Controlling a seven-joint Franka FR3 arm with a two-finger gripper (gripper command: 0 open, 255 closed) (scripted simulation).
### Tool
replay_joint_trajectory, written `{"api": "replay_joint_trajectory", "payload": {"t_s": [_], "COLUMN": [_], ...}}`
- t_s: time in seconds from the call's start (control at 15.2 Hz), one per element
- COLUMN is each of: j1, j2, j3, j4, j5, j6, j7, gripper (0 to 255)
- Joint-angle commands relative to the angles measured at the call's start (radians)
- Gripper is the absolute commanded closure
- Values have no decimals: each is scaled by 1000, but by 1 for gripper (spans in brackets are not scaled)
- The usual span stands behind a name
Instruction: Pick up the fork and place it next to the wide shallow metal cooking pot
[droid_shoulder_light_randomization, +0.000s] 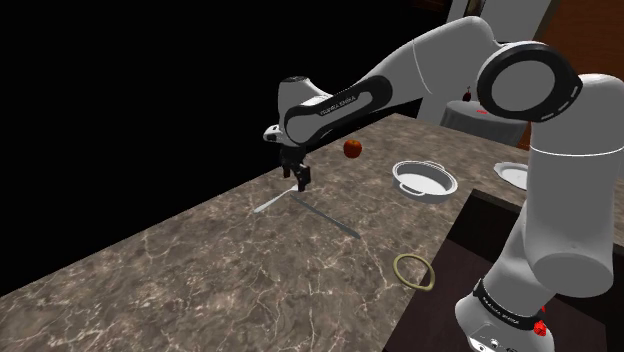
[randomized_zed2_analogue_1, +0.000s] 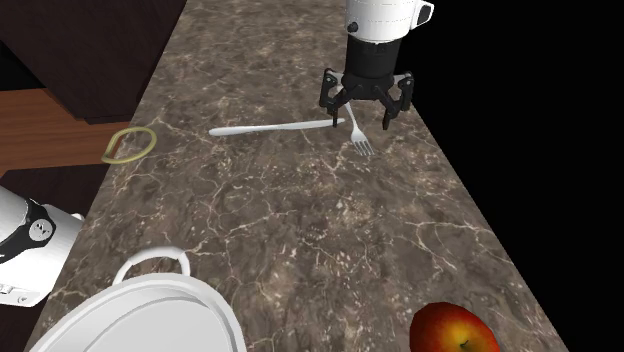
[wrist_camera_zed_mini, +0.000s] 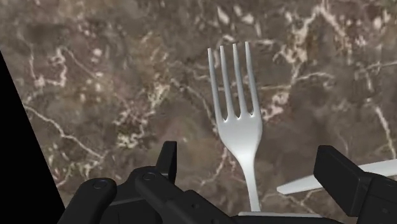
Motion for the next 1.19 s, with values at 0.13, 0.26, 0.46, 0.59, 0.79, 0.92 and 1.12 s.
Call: {"api": "replay_joint_trajectory", "payload": {"t_s": [0.13, 0.26, 0.46, 0.59, 0.79, 0.92, 1.12], "j1": [1, 1, 1, 1, 1, 2, 0], "j2": [16, 16, 16, 16, 18, 22, 24], "j3": [0, 0, 0, 0, 0, 0, -1], "j4": [-13, -13, -13, -13, -12, -5, -1], "j5": [-2, -2, -2, -2, -2, -2, -2], "j6": [29, 29, 29, 29, 30, 27, 25], "j7": [3, 3, 3, 3, 3, 4, 2], "gripper": [0, 0, 0, 255, 255, 255, 255]}}
